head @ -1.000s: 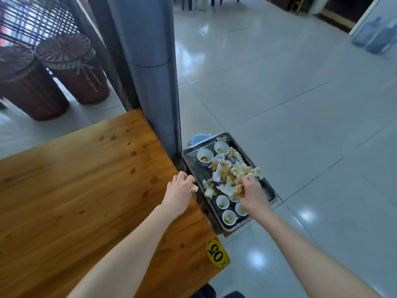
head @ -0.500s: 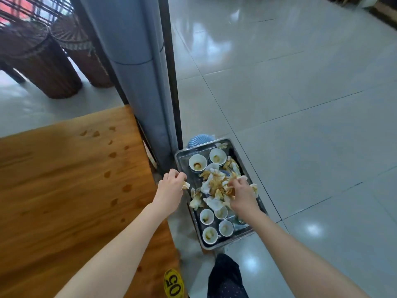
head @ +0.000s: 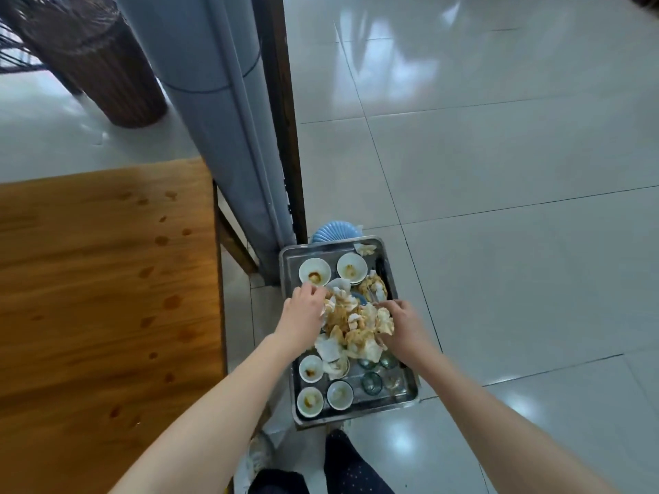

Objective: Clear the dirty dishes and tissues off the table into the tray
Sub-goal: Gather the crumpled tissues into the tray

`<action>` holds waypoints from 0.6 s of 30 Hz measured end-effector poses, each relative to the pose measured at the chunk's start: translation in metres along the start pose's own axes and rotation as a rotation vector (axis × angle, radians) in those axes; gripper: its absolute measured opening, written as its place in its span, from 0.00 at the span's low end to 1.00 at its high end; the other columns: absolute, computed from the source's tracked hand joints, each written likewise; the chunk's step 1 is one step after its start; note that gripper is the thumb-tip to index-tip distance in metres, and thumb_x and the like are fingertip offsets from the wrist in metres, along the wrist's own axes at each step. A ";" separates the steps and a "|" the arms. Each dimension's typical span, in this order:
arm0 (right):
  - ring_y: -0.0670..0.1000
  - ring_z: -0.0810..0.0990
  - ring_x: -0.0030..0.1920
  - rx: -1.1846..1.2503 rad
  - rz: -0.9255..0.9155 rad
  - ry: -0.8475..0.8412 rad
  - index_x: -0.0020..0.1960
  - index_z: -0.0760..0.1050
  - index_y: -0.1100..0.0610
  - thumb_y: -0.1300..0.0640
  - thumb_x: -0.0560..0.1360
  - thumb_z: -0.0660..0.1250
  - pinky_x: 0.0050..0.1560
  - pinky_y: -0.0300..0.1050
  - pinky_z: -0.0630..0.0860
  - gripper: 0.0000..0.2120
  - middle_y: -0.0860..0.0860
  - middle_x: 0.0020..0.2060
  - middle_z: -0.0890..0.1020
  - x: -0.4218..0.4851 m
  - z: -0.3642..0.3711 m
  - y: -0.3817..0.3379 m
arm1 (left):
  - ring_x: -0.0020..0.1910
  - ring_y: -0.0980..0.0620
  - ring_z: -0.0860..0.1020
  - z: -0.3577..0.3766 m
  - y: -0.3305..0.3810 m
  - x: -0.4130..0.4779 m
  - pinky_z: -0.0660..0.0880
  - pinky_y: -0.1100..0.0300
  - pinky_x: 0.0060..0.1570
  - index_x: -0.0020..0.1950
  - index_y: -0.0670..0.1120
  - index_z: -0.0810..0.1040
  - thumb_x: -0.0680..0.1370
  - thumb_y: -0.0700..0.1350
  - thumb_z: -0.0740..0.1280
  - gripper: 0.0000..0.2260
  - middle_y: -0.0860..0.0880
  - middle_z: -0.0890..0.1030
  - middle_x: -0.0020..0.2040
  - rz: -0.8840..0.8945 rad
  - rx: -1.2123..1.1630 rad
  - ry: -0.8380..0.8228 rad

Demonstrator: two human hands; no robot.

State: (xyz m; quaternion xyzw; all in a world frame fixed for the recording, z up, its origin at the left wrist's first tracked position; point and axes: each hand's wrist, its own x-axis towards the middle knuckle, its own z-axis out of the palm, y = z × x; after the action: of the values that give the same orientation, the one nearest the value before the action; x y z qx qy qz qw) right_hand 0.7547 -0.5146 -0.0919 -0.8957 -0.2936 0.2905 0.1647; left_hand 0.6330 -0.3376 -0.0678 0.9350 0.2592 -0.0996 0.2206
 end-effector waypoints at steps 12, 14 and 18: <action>0.51 0.71 0.62 -0.072 -0.050 -0.030 0.70 0.65 0.52 0.60 0.73 0.69 0.59 0.43 0.71 0.28 0.51 0.66 0.69 0.005 -0.017 0.009 | 0.78 0.43 0.48 0.004 0.007 0.002 0.52 0.41 0.73 0.79 0.54 0.48 0.80 0.46 0.63 0.32 0.45 0.49 0.79 -0.091 0.029 -0.125; 0.53 0.71 0.63 -0.092 -0.080 -0.042 0.71 0.65 0.52 0.60 0.74 0.69 0.60 0.47 0.73 0.28 0.51 0.67 0.68 0.007 -0.018 -0.004 | 0.78 0.43 0.49 0.000 -0.002 -0.007 0.51 0.42 0.73 0.79 0.53 0.48 0.80 0.46 0.62 0.32 0.45 0.49 0.79 -0.135 0.052 -0.105; 0.54 0.70 0.64 -0.116 -0.174 0.005 0.72 0.64 0.52 0.62 0.75 0.65 0.63 0.48 0.71 0.27 0.52 0.67 0.69 0.012 -0.019 -0.035 | 0.78 0.44 0.49 -0.014 -0.024 -0.028 0.51 0.44 0.74 0.79 0.52 0.45 0.81 0.46 0.60 0.32 0.46 0.50 0.79 -0.218 0.081 -0.038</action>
State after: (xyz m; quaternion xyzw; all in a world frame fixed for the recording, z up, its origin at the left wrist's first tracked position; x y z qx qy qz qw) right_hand 0.7588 -0.4827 -0.0659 -0.8755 -0.3865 0.2555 0.1377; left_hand 0.5981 -0.3250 -0.0557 0.9072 0.3510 -0.1513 0.1754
